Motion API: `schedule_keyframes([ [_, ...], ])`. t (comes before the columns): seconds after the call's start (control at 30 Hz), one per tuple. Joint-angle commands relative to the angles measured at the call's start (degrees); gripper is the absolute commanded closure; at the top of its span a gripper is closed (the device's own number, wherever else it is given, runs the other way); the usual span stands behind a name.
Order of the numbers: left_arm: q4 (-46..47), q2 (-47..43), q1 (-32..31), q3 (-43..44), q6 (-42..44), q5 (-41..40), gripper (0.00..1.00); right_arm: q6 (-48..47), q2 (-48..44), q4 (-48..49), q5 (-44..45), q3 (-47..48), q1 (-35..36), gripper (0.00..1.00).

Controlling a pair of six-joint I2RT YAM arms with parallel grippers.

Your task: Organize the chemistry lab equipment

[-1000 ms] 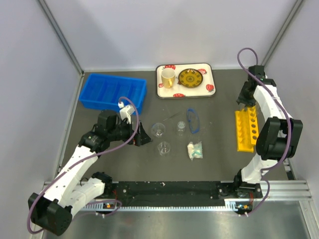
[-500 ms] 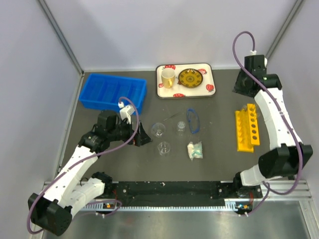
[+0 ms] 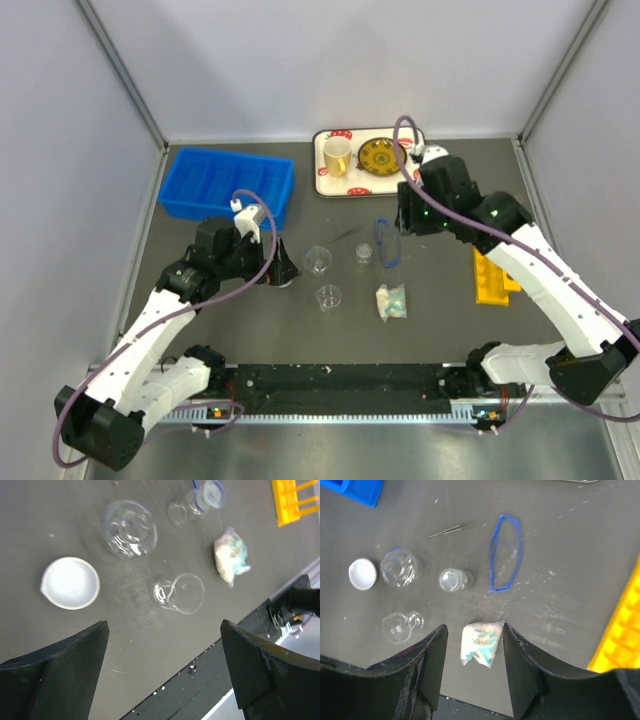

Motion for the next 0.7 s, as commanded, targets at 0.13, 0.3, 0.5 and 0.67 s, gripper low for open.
schedule_keyframes([
  [0.13,-7.7,10.5,-0.1,16.4,0.6,-20.6,0.01,1.3,-4.2,8.3,-2.1,-6.8,6.9,0.51],
  [0.3,-10.6,22.1,0.4,28.8,3.0,-27.9,0.02,1.6,-7.1,12.8,-3.9,-11.5,7.2,0.5],
  [0.5,-11.6,37.5,6.2,42.8,4.1,-26.3,0.02,0.3,-9.1,14.2,-3.9,-14.1,7.4,0.5],
  [0.67,-13.5,50.6,9.6,55.4,7.2,-27.5,0.05,-0.7,-11.1,15.4,-4.3,-15.8,7.4,0.5],
])
